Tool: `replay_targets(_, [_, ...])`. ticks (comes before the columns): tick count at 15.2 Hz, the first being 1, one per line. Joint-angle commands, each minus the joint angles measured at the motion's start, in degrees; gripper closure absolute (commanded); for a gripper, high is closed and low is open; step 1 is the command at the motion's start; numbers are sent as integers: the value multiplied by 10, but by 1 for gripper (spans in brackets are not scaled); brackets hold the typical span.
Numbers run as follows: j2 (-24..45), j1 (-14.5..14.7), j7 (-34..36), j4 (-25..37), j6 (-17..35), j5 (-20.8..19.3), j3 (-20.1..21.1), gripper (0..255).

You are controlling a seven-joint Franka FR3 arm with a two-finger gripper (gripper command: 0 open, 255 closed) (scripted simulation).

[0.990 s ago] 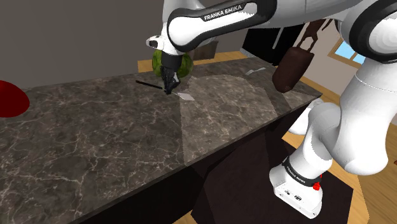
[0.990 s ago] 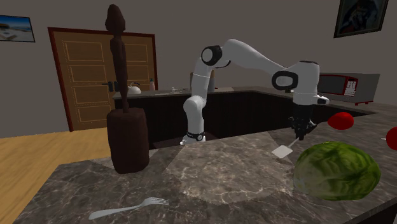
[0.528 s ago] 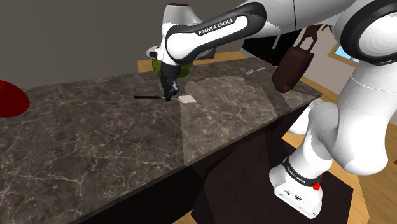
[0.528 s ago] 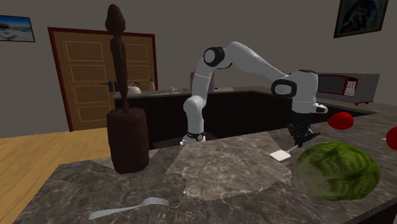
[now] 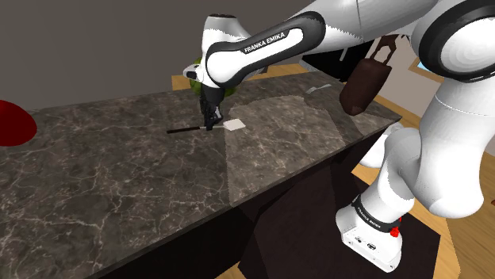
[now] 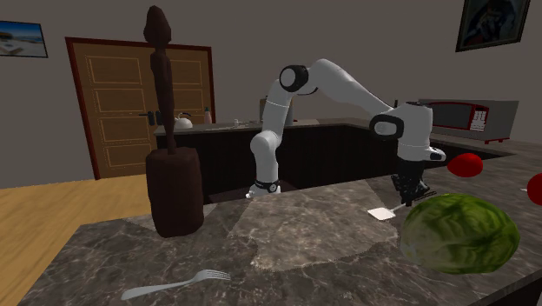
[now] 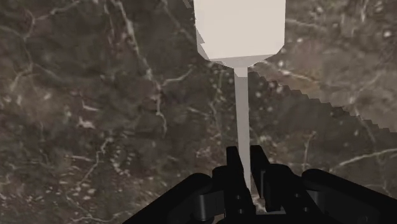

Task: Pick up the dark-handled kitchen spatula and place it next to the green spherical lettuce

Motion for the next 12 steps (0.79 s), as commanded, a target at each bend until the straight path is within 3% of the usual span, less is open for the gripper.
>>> replay_targets(1, [0,0,0,0,0,0,0,255])
replay_targets(2, [0,0,0,0,0,0,0,255])
replay_targets(3, [0,0,0,0,0,0,0,0])
replay_targets(8, [0,0,0,0,0,0,0,0])
replay_targets(12, [-36,3,13,28,-61,-20,-7,0])
